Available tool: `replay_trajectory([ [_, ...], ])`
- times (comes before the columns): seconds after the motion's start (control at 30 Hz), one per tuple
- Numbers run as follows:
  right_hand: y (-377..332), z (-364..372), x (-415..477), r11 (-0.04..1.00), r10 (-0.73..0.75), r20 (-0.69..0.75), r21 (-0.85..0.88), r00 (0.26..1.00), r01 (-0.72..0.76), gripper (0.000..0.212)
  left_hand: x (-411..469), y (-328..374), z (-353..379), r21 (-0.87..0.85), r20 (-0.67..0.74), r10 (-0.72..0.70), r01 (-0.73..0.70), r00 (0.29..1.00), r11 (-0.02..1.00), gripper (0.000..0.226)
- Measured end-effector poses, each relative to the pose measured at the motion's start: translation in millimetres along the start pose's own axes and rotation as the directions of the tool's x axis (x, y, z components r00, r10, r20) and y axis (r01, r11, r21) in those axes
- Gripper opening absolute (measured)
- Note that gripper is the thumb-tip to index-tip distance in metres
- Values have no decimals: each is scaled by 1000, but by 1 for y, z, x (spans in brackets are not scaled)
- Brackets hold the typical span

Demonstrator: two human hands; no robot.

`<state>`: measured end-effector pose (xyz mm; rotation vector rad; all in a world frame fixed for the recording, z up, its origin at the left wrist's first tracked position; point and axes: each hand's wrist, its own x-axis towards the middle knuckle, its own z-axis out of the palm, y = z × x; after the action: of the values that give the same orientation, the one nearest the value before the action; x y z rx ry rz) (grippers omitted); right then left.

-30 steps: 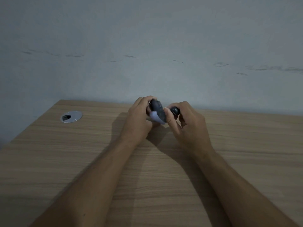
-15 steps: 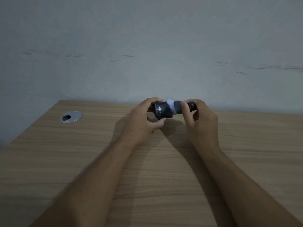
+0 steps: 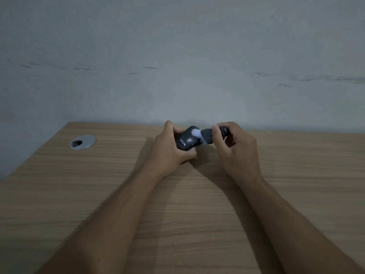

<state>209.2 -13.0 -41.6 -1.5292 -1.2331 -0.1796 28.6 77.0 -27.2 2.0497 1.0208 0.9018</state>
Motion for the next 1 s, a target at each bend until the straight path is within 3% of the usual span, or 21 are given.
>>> replay_trajectory([
  [0.17,-8,-2,-9,998,-24,98,61,995,18,17,-7,2,6,134,36,3,-8,999,991,64],
  [0.33,11,0,-7,991,80,-25,-101,996,-82,15,-9,-1,13,133,10,-17,16,1000,991,59],
  [0.43,15,-1,-6,983,131,-19,-129,991,-132,15,-10,-1,14,138,12,-21,19,1000,990,59],
  [0.7,-23,15,-19,977,-204,123,-31,971,209,21,-7,-3,15,285,-3,-63,61,998,957,46],
  [0.77,-21,19,-19,983,-163,82,-74,983,169,20,-6,-4,16,248,-16,-84,86,996,965,45],
  [0.87,-6,12,-12,990,-4,-66,-142,998,-6,14,-7,-5,20,189,-85,-101,116,991,975,58],
  [1.0,24,-8,-8,960,122,31,-256,992,-111,19,-9,-5,24,192,-122,-139,161,983,968,63],
])
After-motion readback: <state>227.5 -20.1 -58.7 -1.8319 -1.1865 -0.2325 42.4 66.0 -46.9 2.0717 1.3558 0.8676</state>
